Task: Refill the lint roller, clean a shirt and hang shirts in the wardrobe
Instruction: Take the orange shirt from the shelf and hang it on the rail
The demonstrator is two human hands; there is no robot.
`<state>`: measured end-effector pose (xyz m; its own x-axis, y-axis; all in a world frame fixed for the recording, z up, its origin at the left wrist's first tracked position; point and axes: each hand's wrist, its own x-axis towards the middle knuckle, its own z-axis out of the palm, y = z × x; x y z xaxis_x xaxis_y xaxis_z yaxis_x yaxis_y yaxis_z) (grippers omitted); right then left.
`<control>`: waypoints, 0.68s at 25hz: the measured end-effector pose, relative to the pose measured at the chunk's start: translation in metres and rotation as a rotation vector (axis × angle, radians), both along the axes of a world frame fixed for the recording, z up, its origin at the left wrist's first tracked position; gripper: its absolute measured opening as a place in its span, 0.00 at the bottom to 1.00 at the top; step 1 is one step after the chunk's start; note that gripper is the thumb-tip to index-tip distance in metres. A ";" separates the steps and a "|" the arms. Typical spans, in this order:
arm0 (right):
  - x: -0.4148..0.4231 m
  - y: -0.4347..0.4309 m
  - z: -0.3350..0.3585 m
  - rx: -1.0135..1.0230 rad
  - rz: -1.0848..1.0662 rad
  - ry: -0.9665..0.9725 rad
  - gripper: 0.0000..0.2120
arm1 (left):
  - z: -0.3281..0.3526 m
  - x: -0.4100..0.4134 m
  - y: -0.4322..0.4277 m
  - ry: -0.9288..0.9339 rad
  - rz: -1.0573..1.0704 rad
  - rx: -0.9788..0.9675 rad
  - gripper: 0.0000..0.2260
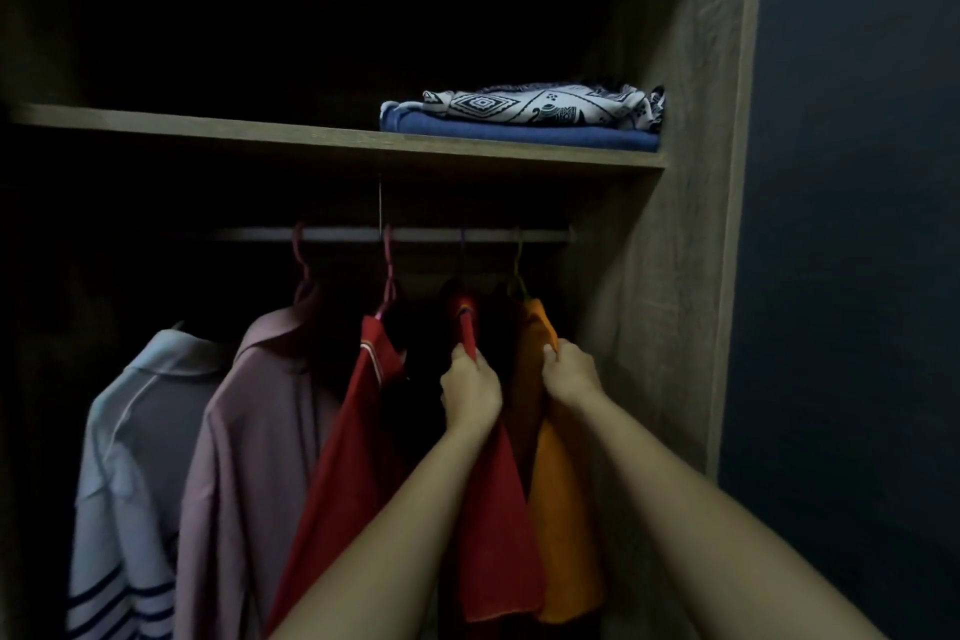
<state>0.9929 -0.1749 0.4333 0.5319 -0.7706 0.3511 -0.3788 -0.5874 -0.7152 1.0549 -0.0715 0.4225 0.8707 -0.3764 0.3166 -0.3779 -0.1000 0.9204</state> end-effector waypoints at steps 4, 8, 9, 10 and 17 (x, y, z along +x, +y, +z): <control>-0.012 -0.008 0.002 -0.001 0.030 -0.054 0.12 | 0.002 0.004 0.014 -0.041 0.054 0.045 0.16; -0.028 -0.001 -0.024 0.027 0.043 -0.046 0.09 | -0.025 -0.005 0.027 -0.251 0.089 0.250 0.12; -0.034 0.002 -0.037 0.031 0.030 -0.010 0.10 | -0.039 -0.009 0.032 -0.266 0.092 0.287 0.11; -0.039 0.005 -0.051 0.032 0.017 0.033 0.10 | -0.052 -0.012 0.037 -0.263 0.075 0.309 0.11; -0.096 0.034 -0.070 -0.268 0.077 0.010 0.27 | -0.063 -0.033 0.076 -0.318 0.061 0.143 0.25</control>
<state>0.8965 -0.1405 0.3630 0.5896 -0.6083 0.5314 -0.3322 -0.7823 -0.5269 1.0219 0.0042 0.3592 0.7592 -0.3866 0.5237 -0.6329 -0.2507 0.7325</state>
